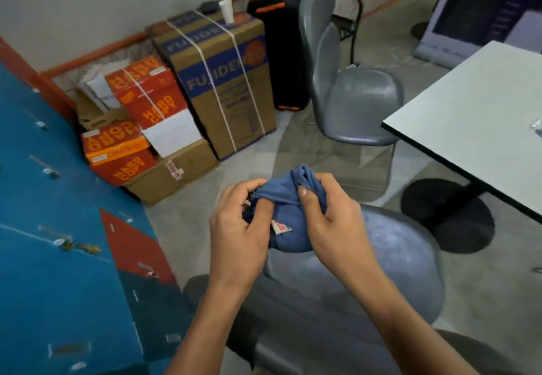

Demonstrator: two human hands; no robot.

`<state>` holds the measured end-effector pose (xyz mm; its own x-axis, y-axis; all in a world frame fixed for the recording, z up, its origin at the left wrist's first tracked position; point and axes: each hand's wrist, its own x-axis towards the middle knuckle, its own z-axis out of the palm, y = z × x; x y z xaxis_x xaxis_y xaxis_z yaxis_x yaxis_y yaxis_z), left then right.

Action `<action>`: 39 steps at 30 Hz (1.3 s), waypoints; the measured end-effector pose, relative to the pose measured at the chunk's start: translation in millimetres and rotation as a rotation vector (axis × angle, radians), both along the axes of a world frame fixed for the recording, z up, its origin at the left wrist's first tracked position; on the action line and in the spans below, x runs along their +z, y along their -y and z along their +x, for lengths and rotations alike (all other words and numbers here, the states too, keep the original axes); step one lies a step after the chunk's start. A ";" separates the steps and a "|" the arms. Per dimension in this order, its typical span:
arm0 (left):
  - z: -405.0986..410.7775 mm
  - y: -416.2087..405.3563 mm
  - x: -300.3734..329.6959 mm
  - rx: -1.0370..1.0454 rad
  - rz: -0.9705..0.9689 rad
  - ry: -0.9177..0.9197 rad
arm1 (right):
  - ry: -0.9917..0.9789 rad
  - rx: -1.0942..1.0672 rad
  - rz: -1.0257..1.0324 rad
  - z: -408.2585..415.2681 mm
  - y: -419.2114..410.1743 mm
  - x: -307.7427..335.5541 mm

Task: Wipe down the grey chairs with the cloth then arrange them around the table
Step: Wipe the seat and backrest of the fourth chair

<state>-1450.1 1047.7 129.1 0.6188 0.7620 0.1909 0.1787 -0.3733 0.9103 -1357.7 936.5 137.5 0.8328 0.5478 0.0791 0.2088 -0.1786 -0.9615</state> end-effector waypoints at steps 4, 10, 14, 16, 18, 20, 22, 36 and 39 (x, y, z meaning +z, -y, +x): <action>12.7 -44.2 -4.1 -0.191 -0.020 -0.002 | -0.087 -0.176 0.026 -4.6 -28.3 0.5; 31.0 -75.4 -24.2 -0.362 -0.050 -0.071 | -0.248 -0.326 0.037 -6.5 -43.6 -20.0; 38.2 -84.9 -43.5 -0.401 -0.070 -0.146 | -0.424 -0.309 0.126 -5.8 -41.7 -27.6; 40.7 -90.7 -50.6 -0.422 -0.074 -0.165 | -0.483 -0.307 0.145 -6.1 -42.4 -31.0; 42.6 -96.3 -58.8 -0.442 -0.082 -0.187 | -0.520 -0.307 0.142 -8.1 -44.2 -35.1; 44.9 -100.1 -66.1 -0.478 -0.103 -0.205 | -0.564 -0.306 0.142 -9.7 -46.0 -38.1; 50.7 -106.5 -72.8 -0.533 -0.144 -0.219 | -0.615 -0.316 0.147 -12.3 -48.4 -39.4; 70.1 -170.0 -87.8 -1.123 0.006 -0.296 | -0.710 -0.748 0.221 -53.3 -103.1 -50.7; 69.1 -174.1 -78.4 -1.250 -0.002 -0.400 | -0.724 -0.744 0.223 -60.9 -105.7 -52.5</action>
<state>-1381.0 1221.8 50.7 0.9159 -0.3640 -0.1693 -0.0292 -0.4810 0.8762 -1418.7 1042.2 85.0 0.8412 -0.0849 -0.5340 -0.5158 0.1703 -0.8396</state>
